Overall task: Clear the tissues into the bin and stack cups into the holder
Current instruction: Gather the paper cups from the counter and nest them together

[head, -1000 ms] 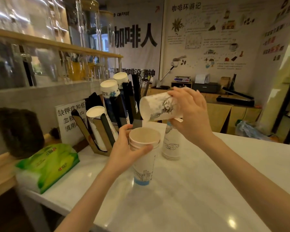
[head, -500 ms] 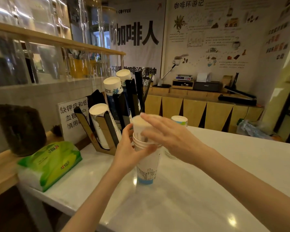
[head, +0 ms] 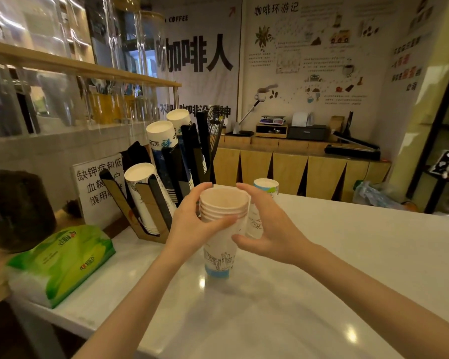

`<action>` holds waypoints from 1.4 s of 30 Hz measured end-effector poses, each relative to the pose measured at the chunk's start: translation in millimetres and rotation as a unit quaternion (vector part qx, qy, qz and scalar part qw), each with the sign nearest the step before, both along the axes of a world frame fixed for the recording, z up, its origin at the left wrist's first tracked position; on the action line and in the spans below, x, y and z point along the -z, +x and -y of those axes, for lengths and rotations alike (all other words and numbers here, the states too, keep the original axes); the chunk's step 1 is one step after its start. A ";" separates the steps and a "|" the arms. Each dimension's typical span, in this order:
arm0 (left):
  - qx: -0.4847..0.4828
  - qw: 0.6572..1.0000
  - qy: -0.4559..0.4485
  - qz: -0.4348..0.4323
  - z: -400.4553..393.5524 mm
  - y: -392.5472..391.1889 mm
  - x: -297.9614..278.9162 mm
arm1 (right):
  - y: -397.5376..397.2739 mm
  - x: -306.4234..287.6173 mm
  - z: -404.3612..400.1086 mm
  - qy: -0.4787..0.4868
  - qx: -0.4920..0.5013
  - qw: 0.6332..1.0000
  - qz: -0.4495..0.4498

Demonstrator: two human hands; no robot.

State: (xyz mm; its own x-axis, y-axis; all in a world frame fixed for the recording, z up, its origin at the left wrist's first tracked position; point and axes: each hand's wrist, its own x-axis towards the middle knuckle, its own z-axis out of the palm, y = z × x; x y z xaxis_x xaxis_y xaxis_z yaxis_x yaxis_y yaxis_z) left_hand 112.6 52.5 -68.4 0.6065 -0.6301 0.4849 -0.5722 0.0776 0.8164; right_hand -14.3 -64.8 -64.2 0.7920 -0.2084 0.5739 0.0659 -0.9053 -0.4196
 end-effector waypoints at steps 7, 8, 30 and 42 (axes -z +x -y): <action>0.044 0.987 -0.114 -0.103 29.4 -5.6 -45.4 | -18.8 0.4 33.1 0.274 0.022 0.960 -0.047; 0.059 0.979 -0.142 -0.131 34.6 -8.0 -51.2 | -23.2 -0.4 39.0 0.306 0.009 0.951 -0.043; 0.045 0.995 0.053 -0.073 127.7 -21.2 -37.2 | -16.0 -100.0 122.7 0.299 0.061 0.923 0.236; -0.003 0.965 0.188 -0.183 130.6 2.6 29.4 | 37.0 -37.9 140.8 0.290 0.065 0.951 0.087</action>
